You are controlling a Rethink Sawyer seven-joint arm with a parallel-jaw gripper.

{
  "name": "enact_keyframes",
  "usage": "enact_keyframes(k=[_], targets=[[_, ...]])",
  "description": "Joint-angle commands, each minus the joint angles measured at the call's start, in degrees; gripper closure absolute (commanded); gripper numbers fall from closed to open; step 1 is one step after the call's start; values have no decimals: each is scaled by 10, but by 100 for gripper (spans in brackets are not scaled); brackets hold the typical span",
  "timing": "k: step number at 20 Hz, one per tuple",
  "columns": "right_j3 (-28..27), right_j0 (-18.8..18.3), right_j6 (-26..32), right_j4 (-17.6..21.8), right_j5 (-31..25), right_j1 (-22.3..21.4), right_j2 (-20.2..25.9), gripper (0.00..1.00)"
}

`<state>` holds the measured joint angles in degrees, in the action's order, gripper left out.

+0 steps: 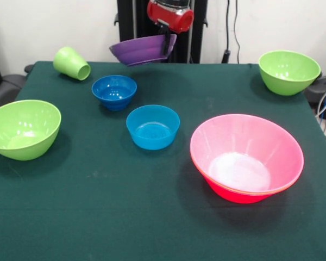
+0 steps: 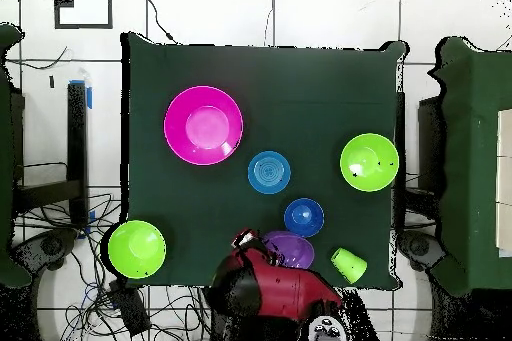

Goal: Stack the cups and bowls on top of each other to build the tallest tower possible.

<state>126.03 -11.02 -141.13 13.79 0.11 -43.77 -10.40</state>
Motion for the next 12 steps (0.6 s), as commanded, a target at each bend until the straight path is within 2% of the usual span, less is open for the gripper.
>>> enact_keyframes(k=[1,8,12], targets=[[-49,-11,-41,-52,-98,-22,59,100],[-97,23,-70,-100,-128,0,28,100],[-120,31,-77,-122,-129,14,26,100]])
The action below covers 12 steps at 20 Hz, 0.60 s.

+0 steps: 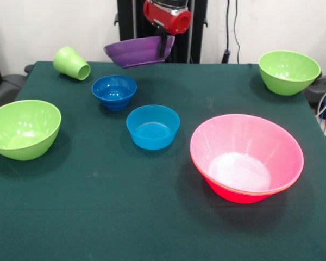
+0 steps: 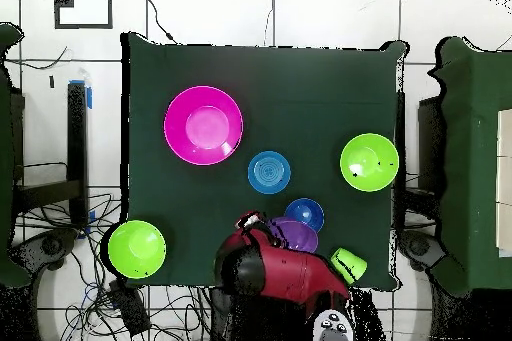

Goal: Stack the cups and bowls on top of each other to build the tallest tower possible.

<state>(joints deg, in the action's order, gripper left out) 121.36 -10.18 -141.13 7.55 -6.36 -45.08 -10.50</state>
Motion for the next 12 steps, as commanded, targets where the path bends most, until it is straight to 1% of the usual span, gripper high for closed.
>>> enact_keyframes(k=[1,3,6,10,12], targets=[[-80,24,-78,-67,-63,33,28,100],[-93,29,-82,-80,-61,45,28,100],[-119,48,-92,-104,-50,72,17,100],[-135,53,-86,-124,-37,93,14,100],[-146,54,-80,-132,-43,99,13,100]])
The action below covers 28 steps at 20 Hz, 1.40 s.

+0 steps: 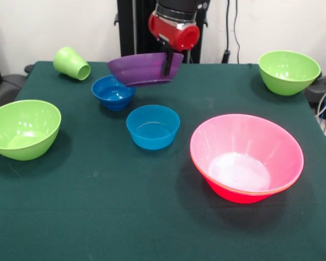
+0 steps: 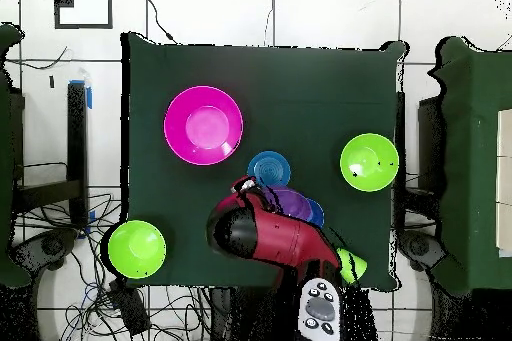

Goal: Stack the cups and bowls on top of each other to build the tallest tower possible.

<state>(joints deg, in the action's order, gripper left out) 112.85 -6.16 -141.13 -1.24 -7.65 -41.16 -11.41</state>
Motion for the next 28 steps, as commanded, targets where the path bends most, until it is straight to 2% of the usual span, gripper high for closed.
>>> enact_keyframes(k=[1,3,5,10,19,28], targets=[[-67,17,-79,-49,-39,61,21,100],[-79,23,-75,-59,-56,62,18,100],[-111,39,-69,-70,-119,53,12,100],[-188,68,-77,-87,-203,68,-5,100],[-294,75,-83,-107,-359,68,9,100],[-386,88,-117,-126,-402,110,-1,100]])
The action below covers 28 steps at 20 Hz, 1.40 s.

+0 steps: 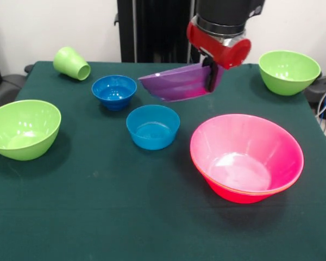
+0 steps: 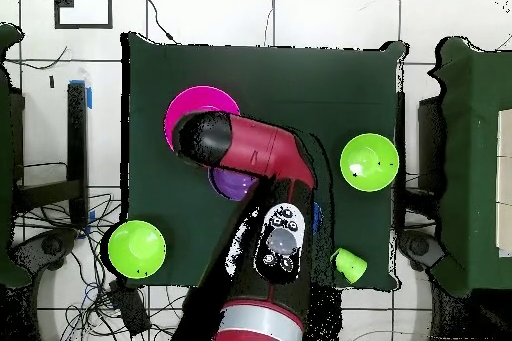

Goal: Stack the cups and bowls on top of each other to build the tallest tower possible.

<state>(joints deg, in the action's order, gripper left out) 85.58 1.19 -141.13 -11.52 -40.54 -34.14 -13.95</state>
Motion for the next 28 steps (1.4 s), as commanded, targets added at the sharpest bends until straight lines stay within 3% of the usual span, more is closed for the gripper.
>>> enact_keyframes(k=[1,11,18,22,28], targets=[[-122,16,-120,-24,-76,45,21,100],[-276,26,-163,-50,-81,159,-18,100],[-367,36,-223,-97,-100,222,-35,100],[-380,41,-241,-119,-109,228,-37,100],[-389,72,-313,-151,-143,236,-60,100]])
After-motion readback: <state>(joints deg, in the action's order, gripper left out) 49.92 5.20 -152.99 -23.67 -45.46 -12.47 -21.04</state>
